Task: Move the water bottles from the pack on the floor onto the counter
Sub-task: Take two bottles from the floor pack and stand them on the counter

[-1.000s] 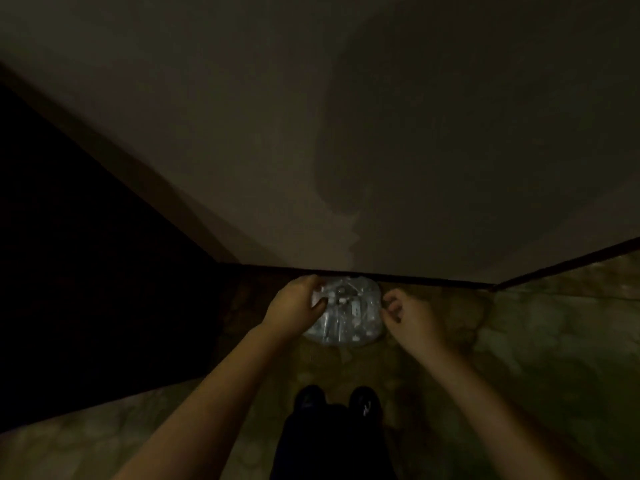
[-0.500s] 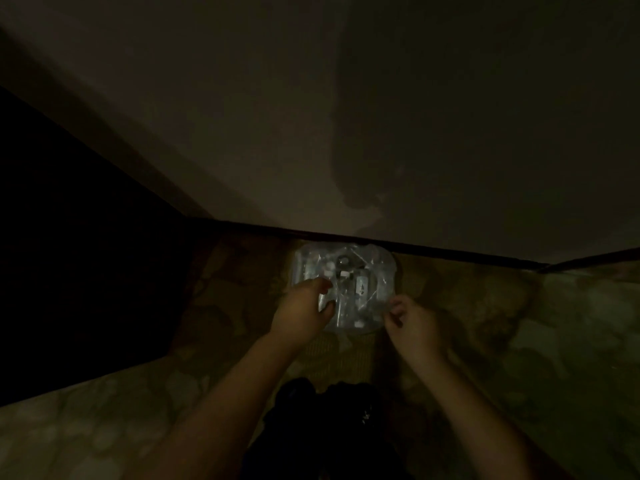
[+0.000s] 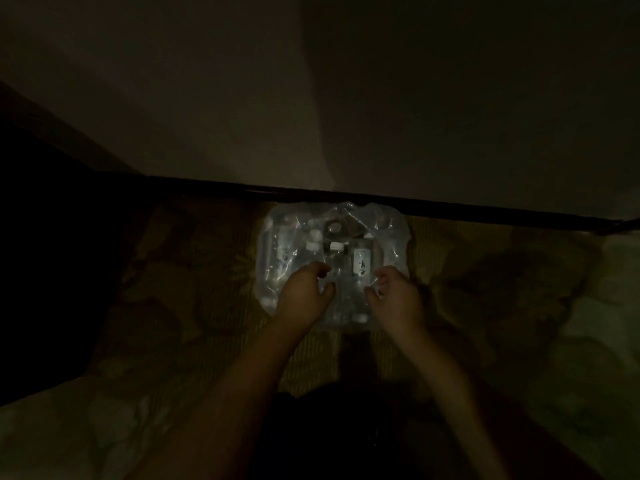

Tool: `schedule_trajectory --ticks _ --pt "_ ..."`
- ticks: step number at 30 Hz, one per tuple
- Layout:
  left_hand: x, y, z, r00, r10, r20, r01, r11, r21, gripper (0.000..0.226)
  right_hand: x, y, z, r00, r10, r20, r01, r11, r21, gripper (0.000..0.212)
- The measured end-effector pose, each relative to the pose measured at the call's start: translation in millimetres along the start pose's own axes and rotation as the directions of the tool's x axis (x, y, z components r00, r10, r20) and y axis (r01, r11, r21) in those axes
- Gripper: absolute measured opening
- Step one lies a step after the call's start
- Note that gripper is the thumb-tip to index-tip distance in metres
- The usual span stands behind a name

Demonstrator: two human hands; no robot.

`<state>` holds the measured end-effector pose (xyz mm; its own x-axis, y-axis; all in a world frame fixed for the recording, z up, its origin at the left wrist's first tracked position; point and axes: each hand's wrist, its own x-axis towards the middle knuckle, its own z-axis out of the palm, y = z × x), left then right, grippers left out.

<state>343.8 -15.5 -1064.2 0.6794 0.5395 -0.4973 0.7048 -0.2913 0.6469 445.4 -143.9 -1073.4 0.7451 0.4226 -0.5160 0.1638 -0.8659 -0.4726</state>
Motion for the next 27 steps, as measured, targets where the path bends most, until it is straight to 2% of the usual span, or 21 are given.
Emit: schedule_trajectory --ticks 4,9,12,15,19,22,24,27 --pt "30 -12 23 0.996 0.06 0.068 -0.064 0.996 0.058 0.039 39 8 28 0.999 -0.013 -0.031 0.014 1.0 0.013 0.04" --pt "57 -22 45 0.964 0.164 0.212 -0.2 0.966 0.165 0.044 77 4 56 0.998 -0.004 -0.068 0.012 0.993 0.114 0.05" --pt "68 -27 55 0.942 0.154 0.3 -0.26 0.897 0.356 0.047 88 7 69 0.995 0.071 -0.063 -0.071 0.997 0.005 0.054" --pt "77 -33 56 0.957 0.115 0.265 -0.233 0.848 0.476 0.048 95 12 75 0.988 0.142 -0.06 -0.15 0.974 -0.167 0.05" --pt "84 -35 53 0.973 0.098 0.211 -0.18 0.893 0.413 0.042 107 10 87 0.982 0.16 -0.102 -0.185 0.926 -0.33 0.04" --pt "83 -38 50 0.968 0.122 0.219 -0.185 0.937 0.296 0.041 119 4 93 0.981 0.191 -0.04 -0.194 0.932 -0.307 0.031" --pt "80 -42 47 0.965 0.155 0.213 -0.201 0.955 0.217 0.039 127 3 94 0.978 0.208 0.017 -0.195 0.942 -0.272 0.035" --pt "80 -45 42 0.96 0.187 0.209 -0.222 0.962 0.157 0.038 133 1 90 0.967 0.245 -0.076 -0.255 0.951 -0.173 0.038"
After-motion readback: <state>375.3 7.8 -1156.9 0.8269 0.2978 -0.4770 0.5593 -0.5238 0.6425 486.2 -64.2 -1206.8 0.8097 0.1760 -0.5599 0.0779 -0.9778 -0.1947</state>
